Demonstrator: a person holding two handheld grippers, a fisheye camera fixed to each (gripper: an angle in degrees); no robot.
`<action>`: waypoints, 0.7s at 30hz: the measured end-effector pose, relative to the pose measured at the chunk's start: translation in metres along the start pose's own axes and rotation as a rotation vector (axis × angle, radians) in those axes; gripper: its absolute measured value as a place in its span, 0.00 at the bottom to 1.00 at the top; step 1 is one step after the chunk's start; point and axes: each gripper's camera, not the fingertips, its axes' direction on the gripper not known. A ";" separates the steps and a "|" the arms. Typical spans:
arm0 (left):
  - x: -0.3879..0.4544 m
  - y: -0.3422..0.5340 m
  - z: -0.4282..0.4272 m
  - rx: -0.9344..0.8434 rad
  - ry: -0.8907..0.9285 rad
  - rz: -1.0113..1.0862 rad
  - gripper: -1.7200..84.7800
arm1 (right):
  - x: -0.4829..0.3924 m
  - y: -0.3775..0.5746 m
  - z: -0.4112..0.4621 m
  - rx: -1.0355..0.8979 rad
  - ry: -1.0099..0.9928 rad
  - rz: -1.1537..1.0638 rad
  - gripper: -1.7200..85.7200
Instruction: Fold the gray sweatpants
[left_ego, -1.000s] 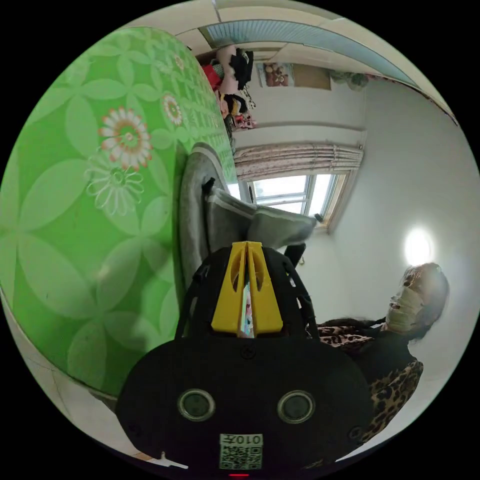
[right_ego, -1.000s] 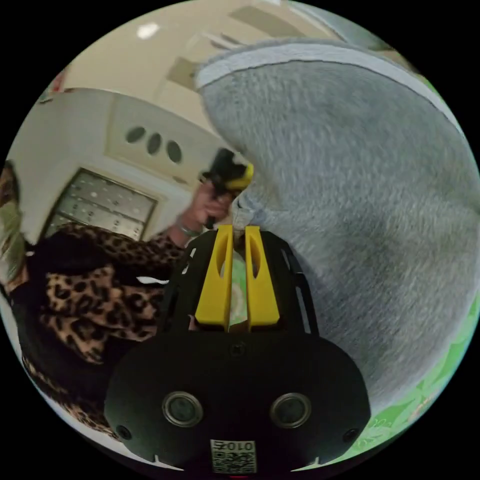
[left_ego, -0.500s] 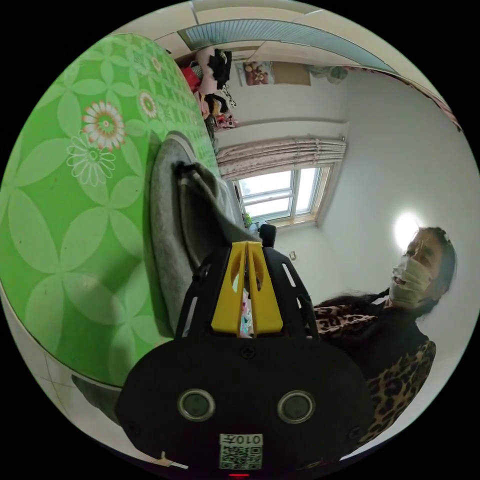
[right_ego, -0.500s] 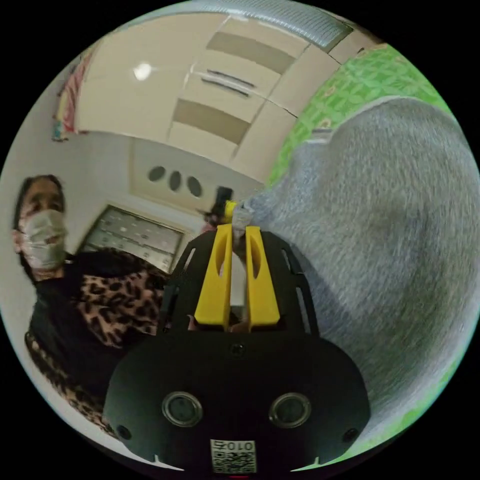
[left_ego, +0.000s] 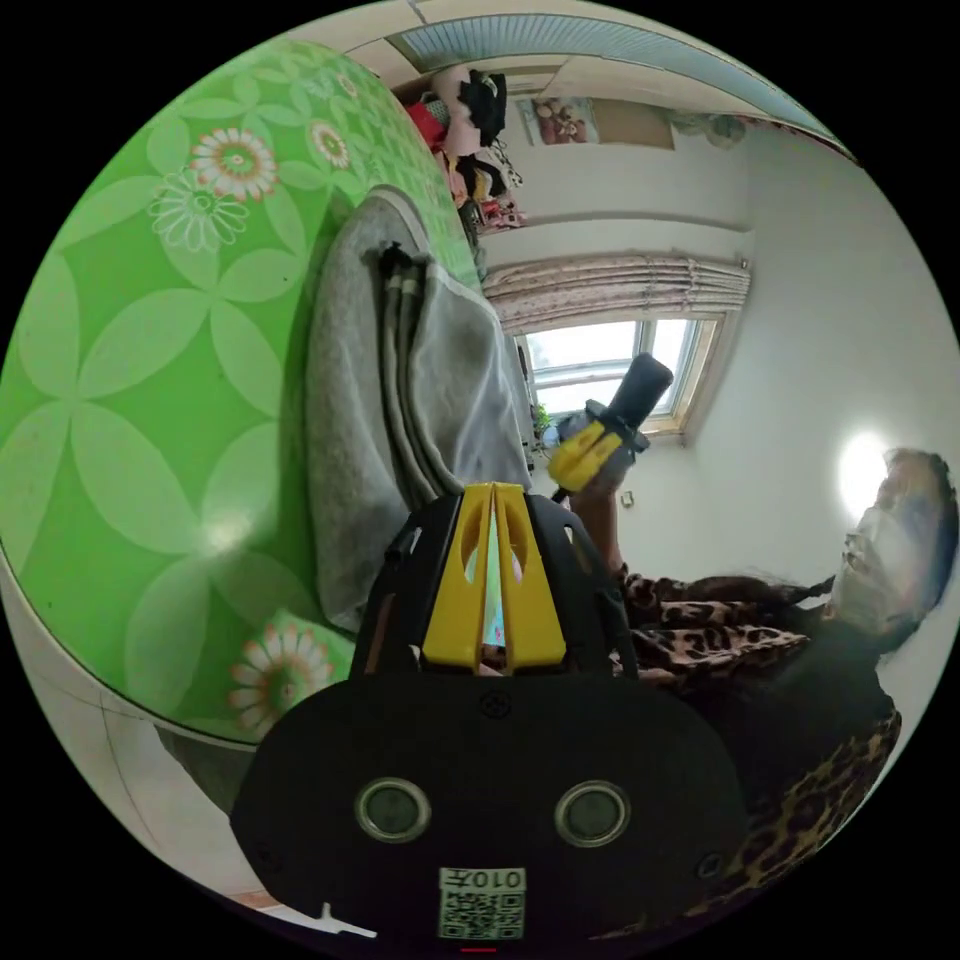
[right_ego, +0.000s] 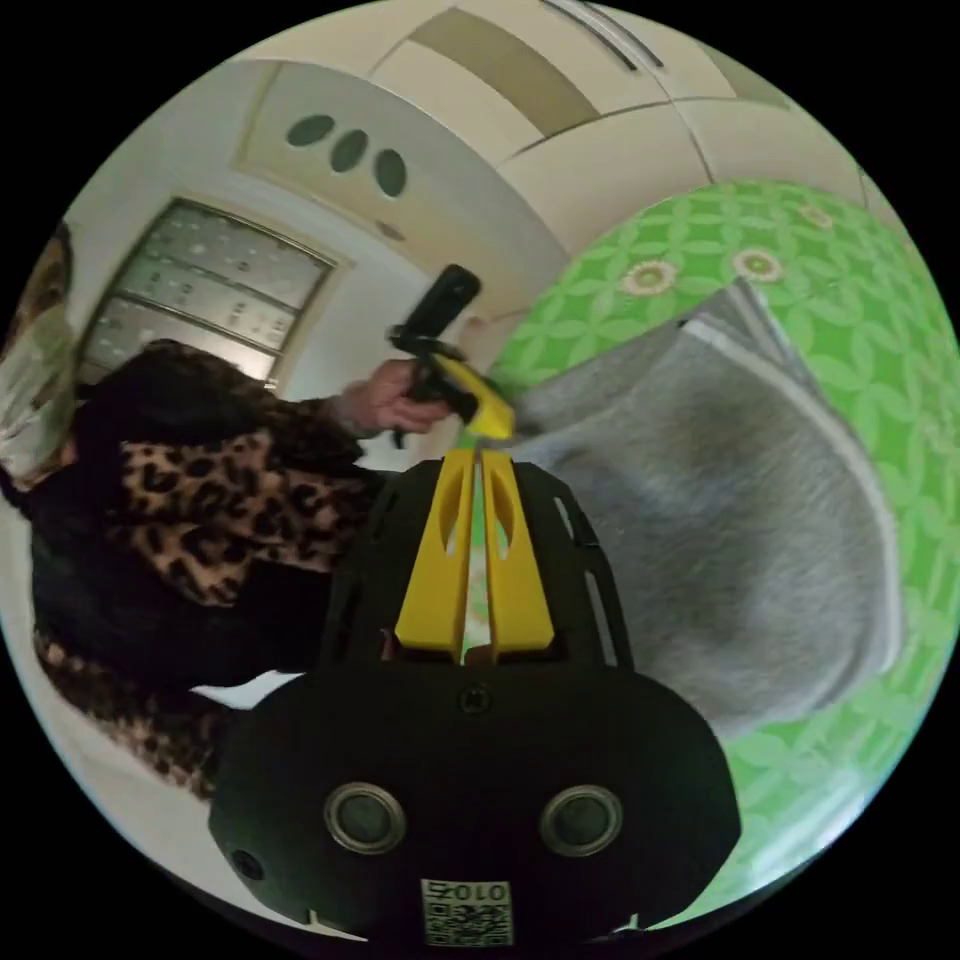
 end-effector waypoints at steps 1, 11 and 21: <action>0.005 0.005 0.006 0.006 -0.037 0.005 0.02 | 0.006 -0.015 -0.004 -0.026 0.158 0.066 0.07; 0.038 0.056 0.040 0.255 -0.293 0.055 0.03 | 0.066 -0.118 -0.037 -0.088 0.136 0.051 0.19; 0.036 0.085 0.093 0.319 -0.510 0.057 0.12 | 0.080 -0.159 -0.039 -0.144 0.112 -0.022 0.19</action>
